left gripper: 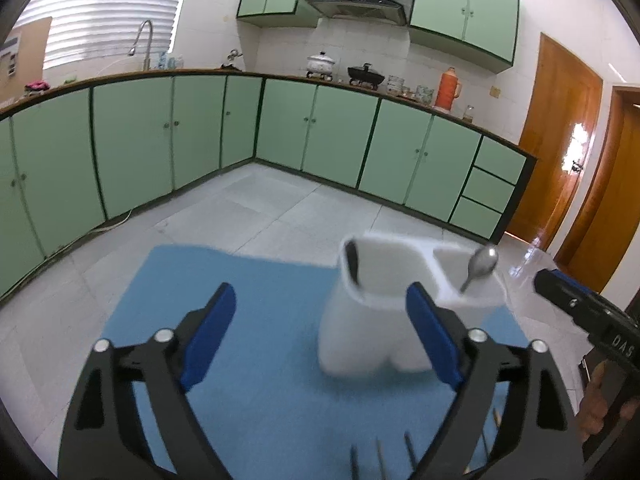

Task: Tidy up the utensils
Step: 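Carry both spoons to the white caddy and drop them in, then grasp the white fork with the left tool while the right tool grasps a clear spoon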

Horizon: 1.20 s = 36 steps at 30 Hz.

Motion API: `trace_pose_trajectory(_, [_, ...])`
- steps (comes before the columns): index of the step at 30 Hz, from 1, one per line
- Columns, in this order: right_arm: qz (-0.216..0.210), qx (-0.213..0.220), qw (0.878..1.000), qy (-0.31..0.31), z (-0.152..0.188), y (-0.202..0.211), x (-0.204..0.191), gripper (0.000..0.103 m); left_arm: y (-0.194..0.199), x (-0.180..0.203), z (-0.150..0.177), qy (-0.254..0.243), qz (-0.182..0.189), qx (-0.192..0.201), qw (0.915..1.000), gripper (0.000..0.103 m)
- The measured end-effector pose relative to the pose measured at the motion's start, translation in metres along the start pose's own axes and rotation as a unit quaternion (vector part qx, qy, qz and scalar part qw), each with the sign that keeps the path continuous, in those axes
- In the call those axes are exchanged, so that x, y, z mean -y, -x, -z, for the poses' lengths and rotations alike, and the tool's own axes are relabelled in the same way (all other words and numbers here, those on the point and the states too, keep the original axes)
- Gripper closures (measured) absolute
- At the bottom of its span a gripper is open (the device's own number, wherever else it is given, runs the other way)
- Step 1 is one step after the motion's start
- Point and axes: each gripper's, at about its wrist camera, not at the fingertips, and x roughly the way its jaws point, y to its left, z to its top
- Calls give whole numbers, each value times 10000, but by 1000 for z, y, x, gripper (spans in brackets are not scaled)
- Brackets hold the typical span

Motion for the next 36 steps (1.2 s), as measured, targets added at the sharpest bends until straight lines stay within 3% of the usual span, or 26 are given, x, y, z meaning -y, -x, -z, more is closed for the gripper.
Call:
trace_pose_trajectory(8, [342,-240,9990,-177,48,47,11,17,35,-15,60,2,-317,-775,9965,13])
trace_pose_trajectory(14, [539,-565,9963,-356,79,64,18,15,36,-18,95,-122,-573,-1267,9902,13])
trace_pose_trajectory(23, [688,-899,9928,-400,112,76,31,15,11,-34,104,97,-968,-1621,9820,14])
trace_pose_trajectory(26, [727,-926,9921,-442,113,76,38,15,4,-38,106,152,-962,-1763,9795,29])
trace_pose_trajectory(31, [761,-962,9912,-503,118,74,44,15,2,-33,110,157,-923,-1740,9803,36])
trace_pose_trajectory(36, [795,-963,9908,-518,119,77,47,15,1,-29,108,145,-686,-1746,9821,71])
